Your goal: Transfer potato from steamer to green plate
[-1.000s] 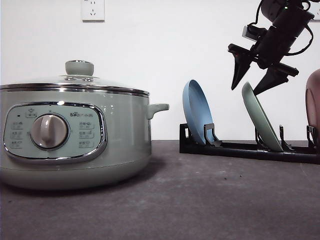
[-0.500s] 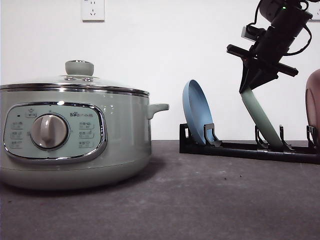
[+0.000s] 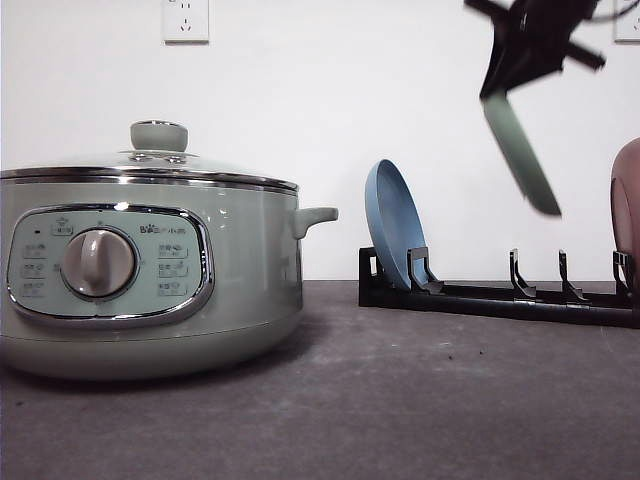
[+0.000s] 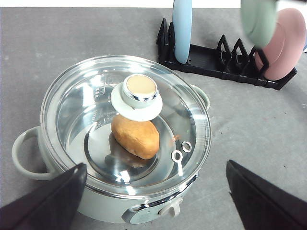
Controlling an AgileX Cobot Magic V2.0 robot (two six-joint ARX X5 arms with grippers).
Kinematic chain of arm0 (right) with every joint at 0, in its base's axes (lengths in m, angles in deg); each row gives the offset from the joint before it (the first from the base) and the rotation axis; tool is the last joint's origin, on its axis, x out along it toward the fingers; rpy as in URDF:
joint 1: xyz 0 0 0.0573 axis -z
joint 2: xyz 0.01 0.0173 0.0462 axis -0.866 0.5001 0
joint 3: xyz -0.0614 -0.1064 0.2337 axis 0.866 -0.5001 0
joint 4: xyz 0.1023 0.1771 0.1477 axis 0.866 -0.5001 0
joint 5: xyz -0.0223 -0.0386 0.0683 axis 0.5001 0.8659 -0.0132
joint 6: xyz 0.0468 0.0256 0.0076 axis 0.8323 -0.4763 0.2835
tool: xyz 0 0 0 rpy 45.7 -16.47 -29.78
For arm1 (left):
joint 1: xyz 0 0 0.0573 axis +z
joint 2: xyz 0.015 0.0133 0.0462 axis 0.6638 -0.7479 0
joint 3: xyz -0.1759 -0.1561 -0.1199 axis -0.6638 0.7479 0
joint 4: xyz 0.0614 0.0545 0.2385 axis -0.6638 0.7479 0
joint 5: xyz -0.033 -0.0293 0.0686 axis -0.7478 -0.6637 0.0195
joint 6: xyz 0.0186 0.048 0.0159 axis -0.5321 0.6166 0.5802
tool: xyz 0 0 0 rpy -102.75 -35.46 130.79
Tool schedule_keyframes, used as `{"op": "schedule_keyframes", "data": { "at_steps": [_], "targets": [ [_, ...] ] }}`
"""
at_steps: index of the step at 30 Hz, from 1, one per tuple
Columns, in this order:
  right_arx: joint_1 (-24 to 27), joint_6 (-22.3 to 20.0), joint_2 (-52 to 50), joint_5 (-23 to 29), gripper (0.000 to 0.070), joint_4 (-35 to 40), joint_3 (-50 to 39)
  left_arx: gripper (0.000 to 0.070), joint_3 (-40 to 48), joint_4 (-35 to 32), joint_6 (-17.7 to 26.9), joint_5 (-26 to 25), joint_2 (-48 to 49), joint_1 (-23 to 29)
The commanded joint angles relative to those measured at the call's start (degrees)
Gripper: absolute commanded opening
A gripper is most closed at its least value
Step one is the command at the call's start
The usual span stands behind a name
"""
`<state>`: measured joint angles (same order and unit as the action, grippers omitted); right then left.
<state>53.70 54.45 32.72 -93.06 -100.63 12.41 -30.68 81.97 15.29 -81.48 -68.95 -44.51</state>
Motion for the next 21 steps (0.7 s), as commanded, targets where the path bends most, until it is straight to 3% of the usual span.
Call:
{"op": "schedule_keyframes", "data": {
  "at_steps": [1, 9, 15, 21],
  "targets": [
    [-0.8, -0.5, -1.1, -0.2, 0.0004, -0.2, 1.6, 0.0596, -1.4, -0.6, 0.8, -0.1, -0.3, -0.1],
    [-6.5, -8.4, -9.9, 1.5, 0.0004, -12.6, 1.6, 0.0596, -1.4, -0.6, 0.8, -0.1, -0.3, -0.1],
    [-14.8, -14.4, -14.2, 10.1, 0.0004, -24.7, 1.6, 0.0596, -1.4, -0.6, 0.8, -0.1, -0.3, -0.1],
    [-26.2, -14.9, -15.8, 18.1, 0.0003, -33.2, 0.7, 0.0596, -1.4, -0.6, 0.8, -0.1, -0.3, -0.1]
  ]
}}
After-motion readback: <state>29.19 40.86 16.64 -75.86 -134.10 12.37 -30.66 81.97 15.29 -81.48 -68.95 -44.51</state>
